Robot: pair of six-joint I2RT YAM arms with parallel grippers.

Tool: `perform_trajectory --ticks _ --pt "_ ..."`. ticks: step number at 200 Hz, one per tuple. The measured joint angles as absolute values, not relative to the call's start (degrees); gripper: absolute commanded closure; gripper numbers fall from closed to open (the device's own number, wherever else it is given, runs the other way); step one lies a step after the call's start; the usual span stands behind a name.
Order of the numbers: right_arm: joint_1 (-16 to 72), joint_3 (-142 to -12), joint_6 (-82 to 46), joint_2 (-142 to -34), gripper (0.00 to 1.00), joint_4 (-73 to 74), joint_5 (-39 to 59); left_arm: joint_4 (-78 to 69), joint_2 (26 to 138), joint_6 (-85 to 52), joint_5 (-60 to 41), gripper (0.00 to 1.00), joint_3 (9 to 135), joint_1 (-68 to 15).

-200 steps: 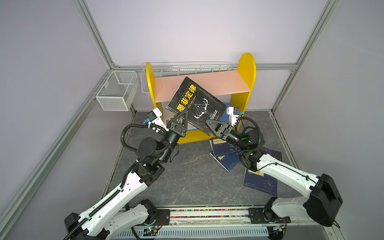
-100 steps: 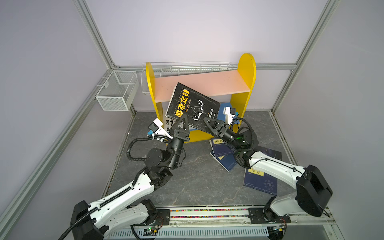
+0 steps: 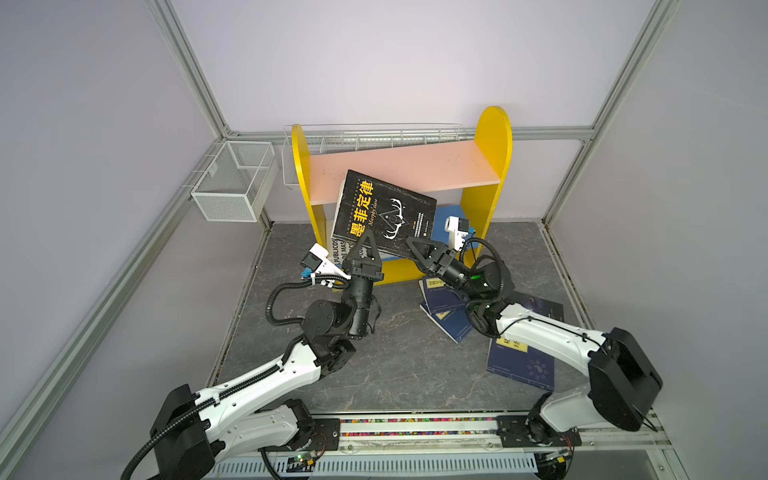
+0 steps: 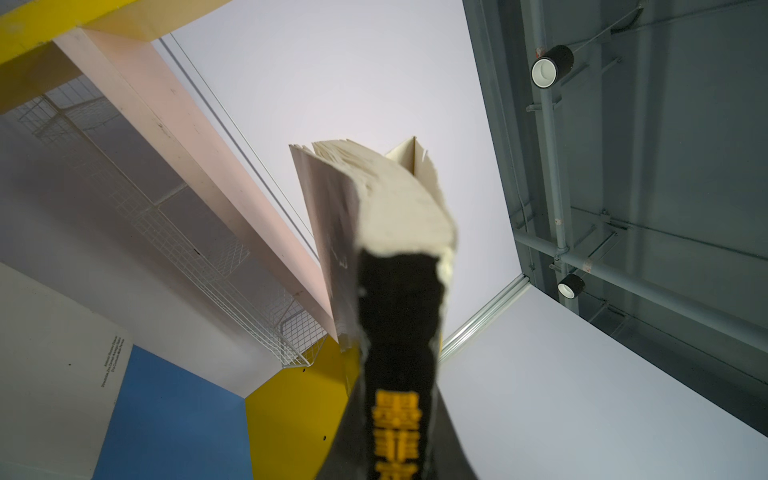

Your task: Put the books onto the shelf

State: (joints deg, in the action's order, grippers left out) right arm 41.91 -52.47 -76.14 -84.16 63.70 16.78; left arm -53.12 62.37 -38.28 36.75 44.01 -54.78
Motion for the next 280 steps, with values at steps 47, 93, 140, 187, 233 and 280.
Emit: perform_trajectory --ticks 47,93,140,187,233,280 --pt "41.7 -52.4 -76.2 -83.5 0.81 63.0 16.6 -52.7 62.3 -39.4 37.5 0.9 44.0 -54.8" --pt "39.1 -51.7 -75.5 -81.8 0.83 58.2 18.7 -41.6 57.8 -40.8 39.2 0.15 44.1 -54.8" --pt "34.8 -46.0 -73.1 -77.1 0.83 47.9 22.7 -10.9 43.2 -43.9 44.8 0.03 45.6 -54.8" --pt "33.5 -44.7 -66.3 -71.1 0.83 30.7 24.4 16.5 31.1 -46.4 49.7 0.0 48.5 -53.5" --pt "32.9 -51.4 -62.3 -75.3 0.84 25.6 27.4 32.8 35.0 -41.2 38.4 0.01 56.4 -42.2" --pt "32.1 -58.6 -59.4 -85.3 0.83 27.1 29.0 31.0 46.7 -33.6 12.3 0.01 56.7 -22.8"
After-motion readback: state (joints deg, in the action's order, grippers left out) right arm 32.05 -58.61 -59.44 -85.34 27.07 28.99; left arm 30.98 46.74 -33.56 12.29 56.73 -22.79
